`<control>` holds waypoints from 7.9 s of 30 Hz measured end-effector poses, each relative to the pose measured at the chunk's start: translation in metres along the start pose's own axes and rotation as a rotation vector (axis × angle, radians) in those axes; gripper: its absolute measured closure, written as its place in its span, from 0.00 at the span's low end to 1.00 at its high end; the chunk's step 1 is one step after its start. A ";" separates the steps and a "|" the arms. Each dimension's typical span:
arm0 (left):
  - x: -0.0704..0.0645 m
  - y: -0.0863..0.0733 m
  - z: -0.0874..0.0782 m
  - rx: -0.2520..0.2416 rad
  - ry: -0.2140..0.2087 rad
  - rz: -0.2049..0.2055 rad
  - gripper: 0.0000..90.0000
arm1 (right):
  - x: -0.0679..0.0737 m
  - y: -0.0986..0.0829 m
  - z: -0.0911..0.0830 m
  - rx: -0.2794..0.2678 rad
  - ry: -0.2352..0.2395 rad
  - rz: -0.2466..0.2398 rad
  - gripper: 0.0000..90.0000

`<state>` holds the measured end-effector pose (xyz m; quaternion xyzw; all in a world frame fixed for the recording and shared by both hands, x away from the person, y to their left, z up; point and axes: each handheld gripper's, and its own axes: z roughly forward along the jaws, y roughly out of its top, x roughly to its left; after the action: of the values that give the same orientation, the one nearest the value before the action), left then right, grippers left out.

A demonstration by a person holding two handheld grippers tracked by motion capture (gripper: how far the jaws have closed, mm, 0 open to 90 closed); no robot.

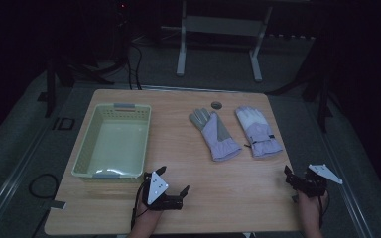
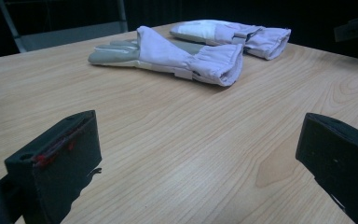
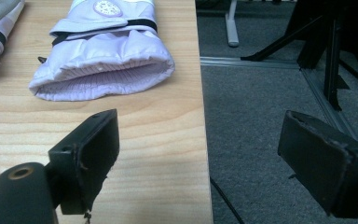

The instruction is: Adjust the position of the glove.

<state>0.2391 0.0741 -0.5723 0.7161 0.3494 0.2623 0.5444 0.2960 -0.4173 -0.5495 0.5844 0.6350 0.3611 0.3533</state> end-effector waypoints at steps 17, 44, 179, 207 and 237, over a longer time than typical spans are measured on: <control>0.000 0.000 0.000 0.001 -0.001 0.000 0.00 | 0.022 0.060 0.000 0.094 0.119 -0.089 0.15; 0.001 0.000 0.000 0.003 -0.015 -0.009 0.00 | 0.109 0.139 0.010 -0.025 0.370 -0.170 0.16; 0.002 0.000 0.000 0.008 -0.039 -0.034 0.00 | 0.227 0.064 0.023 0.157 0.350 -0.088 0.44; 0.003 0.000 0.000 0.013 -0.042 -0.037 0.00 | 0.080 0.115 0.065 0.118 0.249 -0.113 0.52; 0.002 0.000 -0.001 0.009 -0.039 -0.036 0.00 | 0.052 0.144 0.128 0.203 0.210 -0.118 0.55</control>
<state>0.2398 0.0762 -0.5722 0.7171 0.3525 0.2370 0.5526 0.4739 -0.3520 -0.4877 0.5379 0.7349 0.3327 0.2447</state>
